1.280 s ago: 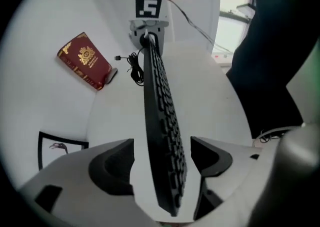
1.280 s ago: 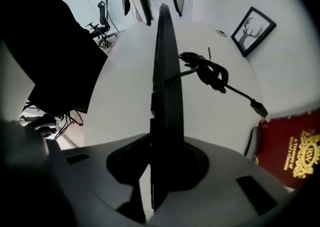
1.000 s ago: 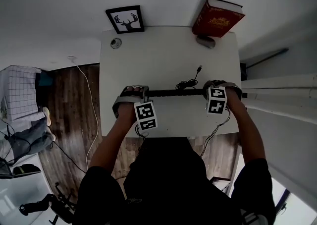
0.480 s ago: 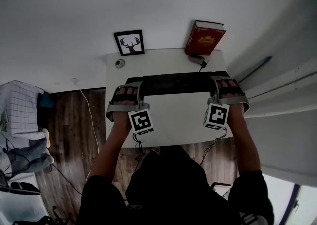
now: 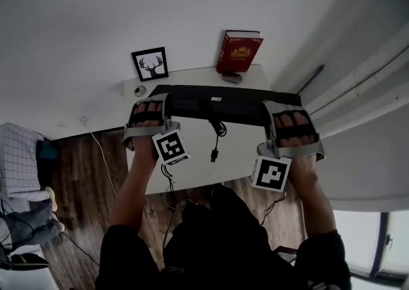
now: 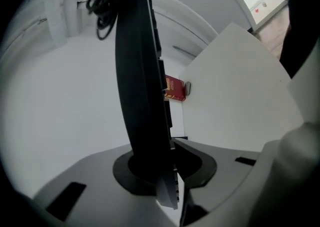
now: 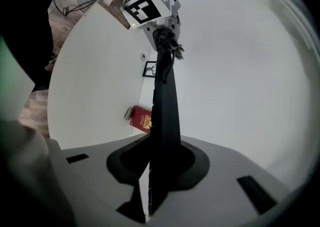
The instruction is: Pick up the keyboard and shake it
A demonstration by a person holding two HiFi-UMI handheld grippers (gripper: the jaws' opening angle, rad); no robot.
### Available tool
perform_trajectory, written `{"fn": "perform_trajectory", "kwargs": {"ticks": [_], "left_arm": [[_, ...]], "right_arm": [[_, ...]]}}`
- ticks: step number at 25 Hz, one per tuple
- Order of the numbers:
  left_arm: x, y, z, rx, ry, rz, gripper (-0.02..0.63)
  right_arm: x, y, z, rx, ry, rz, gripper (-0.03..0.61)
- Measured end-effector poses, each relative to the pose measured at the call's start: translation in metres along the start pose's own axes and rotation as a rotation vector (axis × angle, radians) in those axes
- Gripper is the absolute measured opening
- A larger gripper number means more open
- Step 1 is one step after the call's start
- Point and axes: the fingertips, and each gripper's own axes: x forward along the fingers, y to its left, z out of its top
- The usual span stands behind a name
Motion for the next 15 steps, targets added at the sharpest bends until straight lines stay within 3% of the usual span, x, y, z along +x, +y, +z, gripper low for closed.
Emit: {"fn": "perform_trajectory", "kwargs": {"ticks": [9, 15], "left_arm": [[0.013, 0.063, 0.067, 0.021, -0.118, 0.084, 0.077], [-0.018, 0.11, 0.098, 0.092, -0.136, 0.214, 0.074]], "right_arm": [[-0.051, -0.032, -0.04, -0.04, 0.229, -0.009, 0.098], [-0.035, -0.03, -0.1, 0.024, 0.229, -0.027, 0.098]]}}
